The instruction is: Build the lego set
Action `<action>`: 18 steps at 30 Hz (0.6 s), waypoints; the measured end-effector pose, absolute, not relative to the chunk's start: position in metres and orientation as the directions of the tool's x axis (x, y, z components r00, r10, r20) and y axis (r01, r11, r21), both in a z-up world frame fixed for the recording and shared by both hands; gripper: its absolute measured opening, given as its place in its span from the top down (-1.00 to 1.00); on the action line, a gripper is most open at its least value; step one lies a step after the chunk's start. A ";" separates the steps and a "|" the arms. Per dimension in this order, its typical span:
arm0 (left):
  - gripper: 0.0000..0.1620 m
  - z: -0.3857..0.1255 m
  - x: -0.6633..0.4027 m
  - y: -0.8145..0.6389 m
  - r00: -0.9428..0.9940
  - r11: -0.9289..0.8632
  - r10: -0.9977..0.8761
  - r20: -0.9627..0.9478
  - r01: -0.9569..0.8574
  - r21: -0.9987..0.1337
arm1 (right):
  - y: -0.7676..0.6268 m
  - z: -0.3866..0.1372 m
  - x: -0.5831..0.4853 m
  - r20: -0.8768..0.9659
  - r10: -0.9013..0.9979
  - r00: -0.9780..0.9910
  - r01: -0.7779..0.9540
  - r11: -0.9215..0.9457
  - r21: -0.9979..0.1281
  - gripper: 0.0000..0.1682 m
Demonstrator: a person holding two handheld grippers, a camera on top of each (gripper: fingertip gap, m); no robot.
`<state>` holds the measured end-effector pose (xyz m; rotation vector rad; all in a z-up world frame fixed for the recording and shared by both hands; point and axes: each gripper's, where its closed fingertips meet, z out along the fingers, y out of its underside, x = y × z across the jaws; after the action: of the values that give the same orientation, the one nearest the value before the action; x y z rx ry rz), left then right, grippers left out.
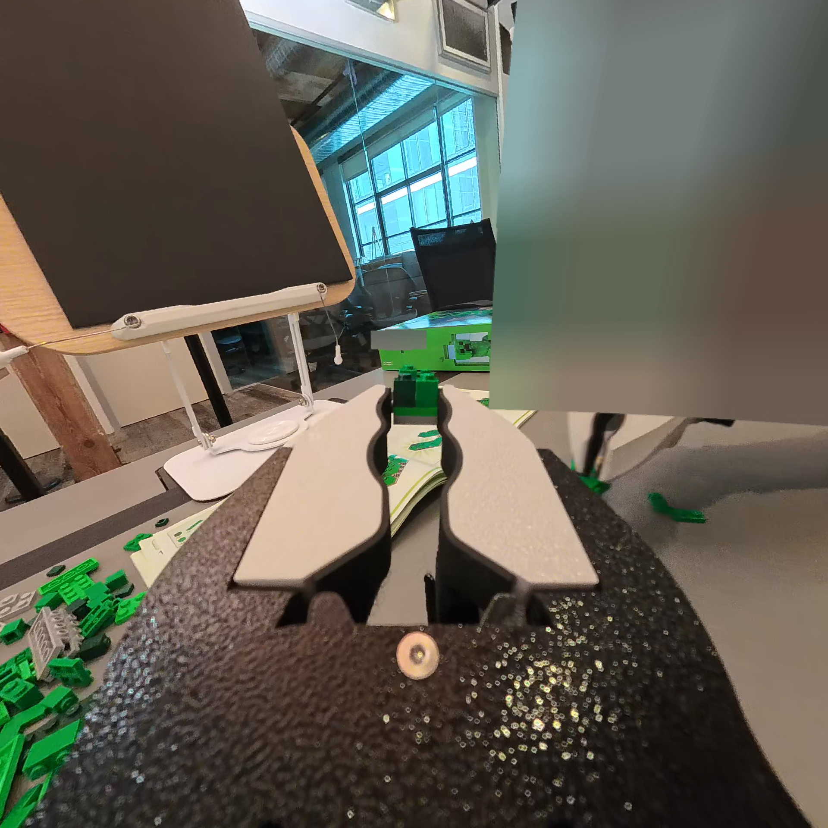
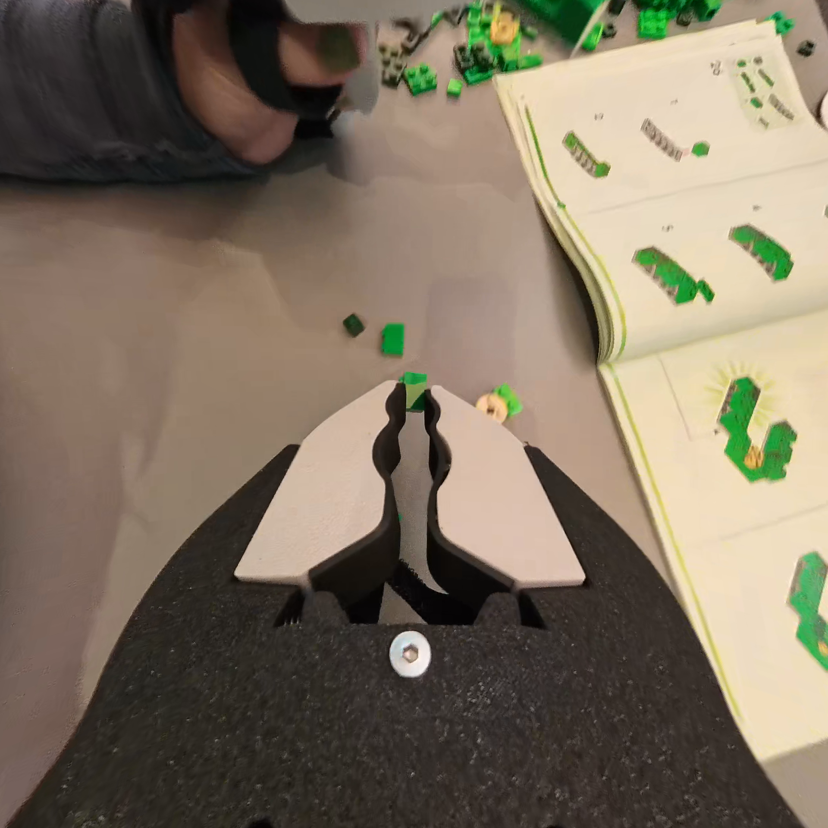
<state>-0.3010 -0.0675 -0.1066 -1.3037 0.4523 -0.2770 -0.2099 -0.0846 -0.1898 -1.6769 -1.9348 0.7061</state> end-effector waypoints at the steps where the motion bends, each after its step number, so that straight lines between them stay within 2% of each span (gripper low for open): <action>1: 0.78 -0.106 -0.301 -0.067 0.882 0.249 -0.443 -0.163 -0.054 -0.967 | -0.087 -0.191 -0.199 0.024 0.991 -0.132 0.756 0.116 -0.644 0.92; 5: 0.78 -0.106 -0.303 -0.068 0.884 0.251 -0.441 -0.153 -0.043 -0.967 | -0.086 -0.203 -0.153 0.113 0.991 -0.076 0.809 0.127 -0.573 0.92; 7: 0.78 -0.106 -0.304 -0.067 0.885 0.249 -0.441 -0.150 -0.040 -0.968 | -0.086 -0.205 -0.134 0.072 0.997 0.011 0.808 0.033 -0.588 0.92; 11: 0.78 -0.106 -0.302 -0.067 0.881 0.245 -0.449 -0.148 -0.037 -0.969 | -0.084 -0.209 -0.103 -0.174 0.959 0.222 0.738 -0.282 -0.613 0.92; 18: 0.78 -0.107 -0.299 -0.068 0.871 0.245 -0.467 -0.154 -0.040 -0.969 | -0.082 -0.216 -0.074 -0.601 0.663 0.446 0.592 -0.722 -0.358 1.00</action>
<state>-0.2987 -0.0682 -0.1069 -1.3021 0.4614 -0.3058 -0.0740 -0.0824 -0.2162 -2.5888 -1.1269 1.1433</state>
